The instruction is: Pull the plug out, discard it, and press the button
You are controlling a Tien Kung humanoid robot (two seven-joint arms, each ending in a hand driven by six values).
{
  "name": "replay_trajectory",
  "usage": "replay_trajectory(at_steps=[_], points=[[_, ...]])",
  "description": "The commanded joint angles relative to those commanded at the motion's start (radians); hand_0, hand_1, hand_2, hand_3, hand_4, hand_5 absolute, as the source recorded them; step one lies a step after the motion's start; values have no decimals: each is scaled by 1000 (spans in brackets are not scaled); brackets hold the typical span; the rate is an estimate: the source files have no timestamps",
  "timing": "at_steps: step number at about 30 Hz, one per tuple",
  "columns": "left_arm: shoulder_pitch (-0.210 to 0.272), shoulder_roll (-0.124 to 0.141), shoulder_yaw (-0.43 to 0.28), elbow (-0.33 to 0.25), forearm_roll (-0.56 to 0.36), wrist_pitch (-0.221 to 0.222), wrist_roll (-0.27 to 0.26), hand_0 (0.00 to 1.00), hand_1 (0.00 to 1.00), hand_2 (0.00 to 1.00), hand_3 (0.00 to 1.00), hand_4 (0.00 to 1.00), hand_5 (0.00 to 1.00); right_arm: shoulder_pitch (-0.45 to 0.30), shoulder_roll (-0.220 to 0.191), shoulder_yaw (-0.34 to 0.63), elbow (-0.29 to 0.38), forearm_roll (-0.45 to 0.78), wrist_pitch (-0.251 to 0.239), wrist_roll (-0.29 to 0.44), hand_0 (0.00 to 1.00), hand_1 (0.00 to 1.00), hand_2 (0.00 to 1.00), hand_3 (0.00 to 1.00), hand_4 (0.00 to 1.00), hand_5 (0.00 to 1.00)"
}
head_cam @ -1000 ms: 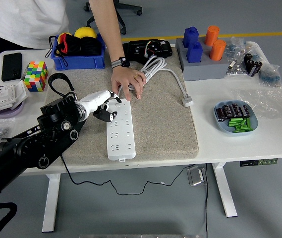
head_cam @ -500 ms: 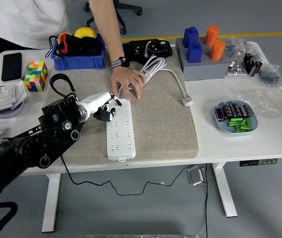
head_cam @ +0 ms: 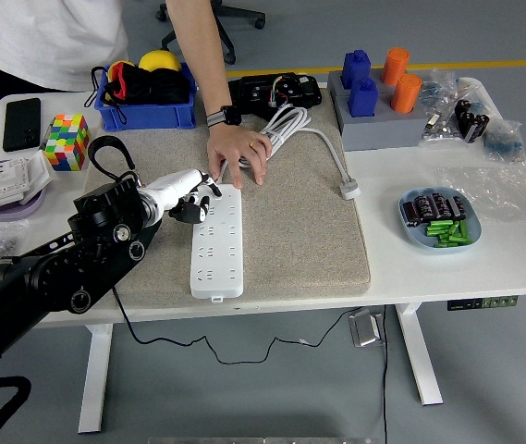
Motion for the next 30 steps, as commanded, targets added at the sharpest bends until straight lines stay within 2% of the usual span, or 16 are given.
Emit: replay_trajectory(at_steps=[12,19,24,29,30], points=[[-7,-6,23,36,2,-8,20,32,2,35,718,154,2,1,1,-2,0,2,0,0,753,702,710,725,762,649],[-4,-5,25,15,1,-8,23,33,2,35,718,157,2,0,1,-3,1,2,0,0,755,702,710,725,762,649],[3,1,-41,-45,25,-5,21,33,2,35,717,163,2,1,2,-2,0,1,0,0,753,703,710,725,763,649],[36,14,-157,-131,65,-3,25,33,2,35,717,163,2,1,3,0,1,0,0,0,753,703,710,725,763,649],[46,17,-179,-147,74,-3,24,47,2,72,718,143,2,1,3,0,1,0,0,0,753,702,710,725,762,648]])
